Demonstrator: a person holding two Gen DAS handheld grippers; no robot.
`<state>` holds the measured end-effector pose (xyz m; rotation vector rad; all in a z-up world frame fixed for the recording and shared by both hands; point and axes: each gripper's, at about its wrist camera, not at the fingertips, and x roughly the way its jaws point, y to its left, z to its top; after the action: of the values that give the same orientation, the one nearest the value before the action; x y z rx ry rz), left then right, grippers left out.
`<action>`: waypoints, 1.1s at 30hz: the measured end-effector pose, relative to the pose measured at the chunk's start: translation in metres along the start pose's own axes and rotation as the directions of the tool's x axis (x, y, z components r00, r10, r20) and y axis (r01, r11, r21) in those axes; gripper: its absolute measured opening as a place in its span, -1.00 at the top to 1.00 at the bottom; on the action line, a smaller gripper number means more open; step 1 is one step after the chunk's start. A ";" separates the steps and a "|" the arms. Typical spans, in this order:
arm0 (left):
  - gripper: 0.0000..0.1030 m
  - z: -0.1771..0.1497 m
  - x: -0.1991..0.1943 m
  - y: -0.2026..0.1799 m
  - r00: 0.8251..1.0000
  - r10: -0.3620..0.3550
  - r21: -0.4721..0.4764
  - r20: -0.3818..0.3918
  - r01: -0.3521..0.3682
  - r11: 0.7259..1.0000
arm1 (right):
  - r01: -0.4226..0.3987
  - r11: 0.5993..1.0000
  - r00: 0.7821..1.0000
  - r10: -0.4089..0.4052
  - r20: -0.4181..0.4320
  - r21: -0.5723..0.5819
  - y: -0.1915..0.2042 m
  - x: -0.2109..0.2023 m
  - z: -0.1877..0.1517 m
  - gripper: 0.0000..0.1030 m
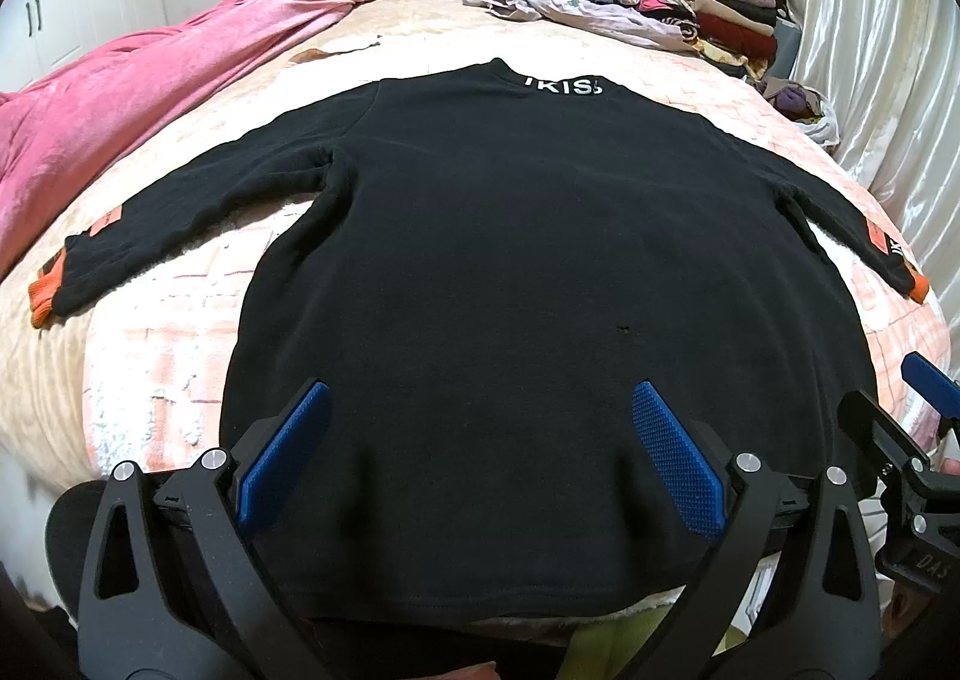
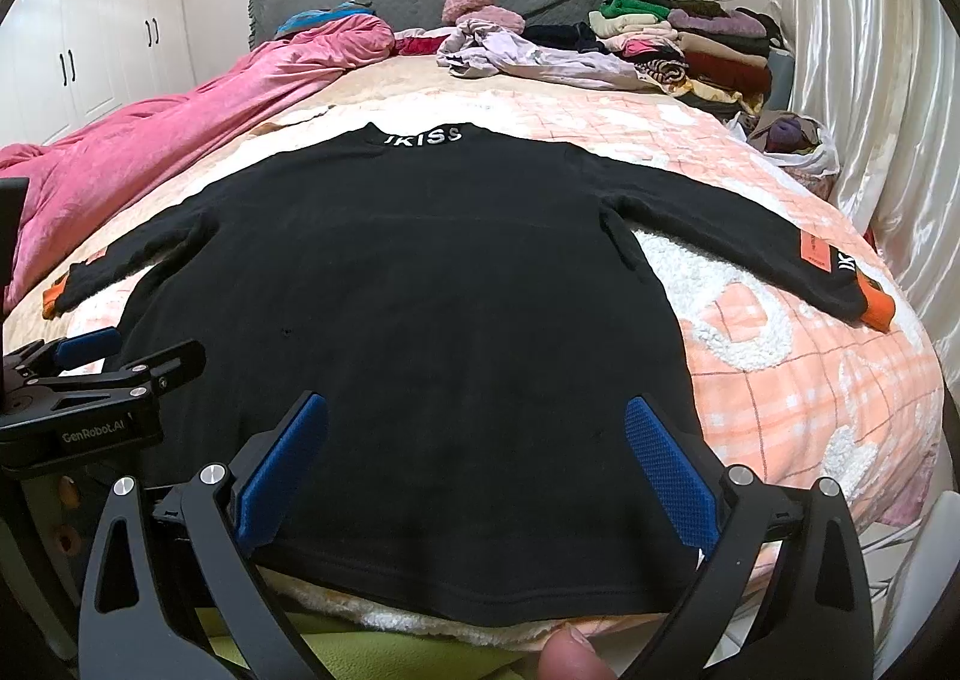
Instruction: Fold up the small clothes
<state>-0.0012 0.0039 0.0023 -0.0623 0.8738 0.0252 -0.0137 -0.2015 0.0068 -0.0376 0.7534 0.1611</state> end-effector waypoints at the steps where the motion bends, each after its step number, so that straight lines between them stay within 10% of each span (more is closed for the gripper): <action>1: -0.82 0.000 0.000 0.000 1.000 0.000 0.000 0.001 0.000 1.000 | 0.000 1.000 1.000 0.000 0.000 -0.001 0.000 0.000 0.000 -0.92; 33: -0.82 0.001 -0.001 -0.002 1.000 -0.003 0.001 0.006 0.003 1.000 | 0.003 1.000 1.000 -0.003 0.016 0.001 -0.001 -0.002 -0.002 -0.92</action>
<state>-0.0008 0.0021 0.0033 -0.0626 0.8673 0.0219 -0.0162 -0.2027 0.0070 -0.0361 0.7377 0.1577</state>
